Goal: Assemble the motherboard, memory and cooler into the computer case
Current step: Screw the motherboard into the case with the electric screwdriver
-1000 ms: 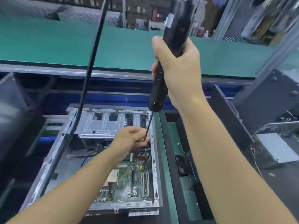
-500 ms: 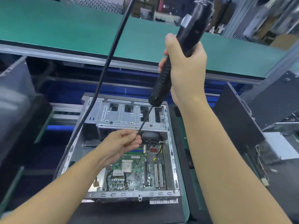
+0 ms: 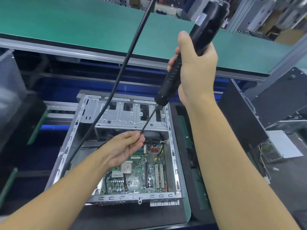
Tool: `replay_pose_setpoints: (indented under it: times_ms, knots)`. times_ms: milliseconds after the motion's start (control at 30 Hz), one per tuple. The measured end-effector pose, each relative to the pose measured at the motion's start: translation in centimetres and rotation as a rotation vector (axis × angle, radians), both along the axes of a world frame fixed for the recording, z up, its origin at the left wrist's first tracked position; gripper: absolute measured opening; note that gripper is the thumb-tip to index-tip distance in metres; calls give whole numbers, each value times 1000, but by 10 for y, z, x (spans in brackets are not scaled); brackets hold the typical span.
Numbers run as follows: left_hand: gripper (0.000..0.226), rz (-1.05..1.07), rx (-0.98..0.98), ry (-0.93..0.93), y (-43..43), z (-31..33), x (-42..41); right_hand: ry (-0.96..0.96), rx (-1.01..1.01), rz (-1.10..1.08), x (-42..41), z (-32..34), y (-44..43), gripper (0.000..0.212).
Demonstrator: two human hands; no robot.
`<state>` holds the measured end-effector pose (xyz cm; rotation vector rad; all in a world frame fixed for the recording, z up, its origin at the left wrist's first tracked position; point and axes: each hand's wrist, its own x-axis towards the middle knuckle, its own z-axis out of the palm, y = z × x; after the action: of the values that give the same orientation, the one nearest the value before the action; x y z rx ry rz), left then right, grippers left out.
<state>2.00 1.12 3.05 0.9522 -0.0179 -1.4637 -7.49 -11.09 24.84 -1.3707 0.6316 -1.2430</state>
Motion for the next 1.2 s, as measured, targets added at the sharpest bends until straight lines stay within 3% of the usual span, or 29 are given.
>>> replay_pose_setpoints:
  times_ms: [433,733,800,867,1033,1100,1200]
  knots:
    - [23,89,-23,258,-4,4,-3,-38,57,-23,0,0,-11,17]
    - [19,96,-56,315,-5,0,-8,-54,62,-25,-1,-2,-15,16]
    - [15,40,-76,176,-5,-3,-8,-52,58,-20,-2,-2,-16,16]
    - [12,13,-68,-87,-6,-5,-7,-41,53,-12,-3,-4,-17,16]
    - [13,-102,12,-1055,-13,0,0,-8,58,-28,-8,-15,-21,17]
    - [19,-134,23,-1212,-17,2,-1,8,44,-43,-9,-21,-22,18]
    - [38,-174,-1,-1277,-22,4,-7,35,9,-48,-10,-28,-23,19]
